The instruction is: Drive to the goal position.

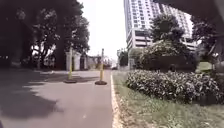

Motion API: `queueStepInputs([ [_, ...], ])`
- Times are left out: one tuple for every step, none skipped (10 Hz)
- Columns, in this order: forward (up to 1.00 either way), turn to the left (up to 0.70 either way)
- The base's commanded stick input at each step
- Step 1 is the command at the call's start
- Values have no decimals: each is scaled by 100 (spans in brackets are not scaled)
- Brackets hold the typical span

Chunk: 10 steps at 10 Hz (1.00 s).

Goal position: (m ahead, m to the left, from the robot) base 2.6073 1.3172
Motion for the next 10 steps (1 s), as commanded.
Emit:
queueStepInputs([
  [70, 0],
  [70, 0],
  [70, 0],
  [67, 0],
  [51, 0],
  [2, 0],
  [0, 0],
  [0, 0],
  [0, 0],
  [0, 0],
])
